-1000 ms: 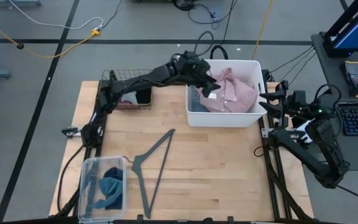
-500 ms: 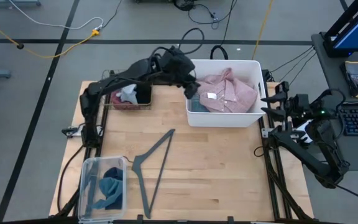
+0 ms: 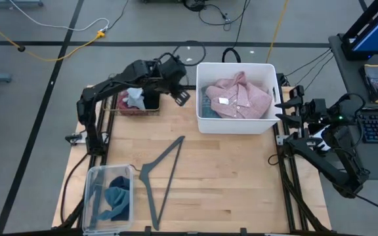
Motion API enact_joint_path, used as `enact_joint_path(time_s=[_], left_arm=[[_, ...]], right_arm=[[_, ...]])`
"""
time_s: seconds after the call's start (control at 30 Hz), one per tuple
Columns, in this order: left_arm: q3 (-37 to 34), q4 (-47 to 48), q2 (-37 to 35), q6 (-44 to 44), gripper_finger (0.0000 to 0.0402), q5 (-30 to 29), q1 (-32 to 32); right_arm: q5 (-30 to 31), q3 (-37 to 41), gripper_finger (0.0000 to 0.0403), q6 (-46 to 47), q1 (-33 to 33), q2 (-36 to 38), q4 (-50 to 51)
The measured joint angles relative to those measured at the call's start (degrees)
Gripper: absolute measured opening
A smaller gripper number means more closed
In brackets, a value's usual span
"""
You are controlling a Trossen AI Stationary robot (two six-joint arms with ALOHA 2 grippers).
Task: Pick & Place Cloths
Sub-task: Adjust the black undergarment in the gold wire basket
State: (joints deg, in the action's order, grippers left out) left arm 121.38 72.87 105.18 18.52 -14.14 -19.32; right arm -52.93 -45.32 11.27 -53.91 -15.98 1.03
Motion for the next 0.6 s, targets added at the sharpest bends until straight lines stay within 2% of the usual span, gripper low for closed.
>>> enact_joint_path(time_s=[0.27, 0.47, 0.6], left_arm=[[-0.03, 16.56, -0.82, 11.19, 0.0093, -11.33, -2.36], [-3.29, 17.04, -2.49, 13.82, 0.0092, -9.75, -6.84], [-9.04, 15.90, -5.34, 14.19, 0.0092, -9.02, -10.80]], right_arm=[[-0.09, 0.00, 0.0127, 0.50, 0.00, -1.32, 0.01], [-1.33, 0.00, 0.0113, 0.74, 0.00, -2.45, -1.21], [-1.43, -0.02, 0.0103, -0.22, 0.01, -2.45, -4.10]])
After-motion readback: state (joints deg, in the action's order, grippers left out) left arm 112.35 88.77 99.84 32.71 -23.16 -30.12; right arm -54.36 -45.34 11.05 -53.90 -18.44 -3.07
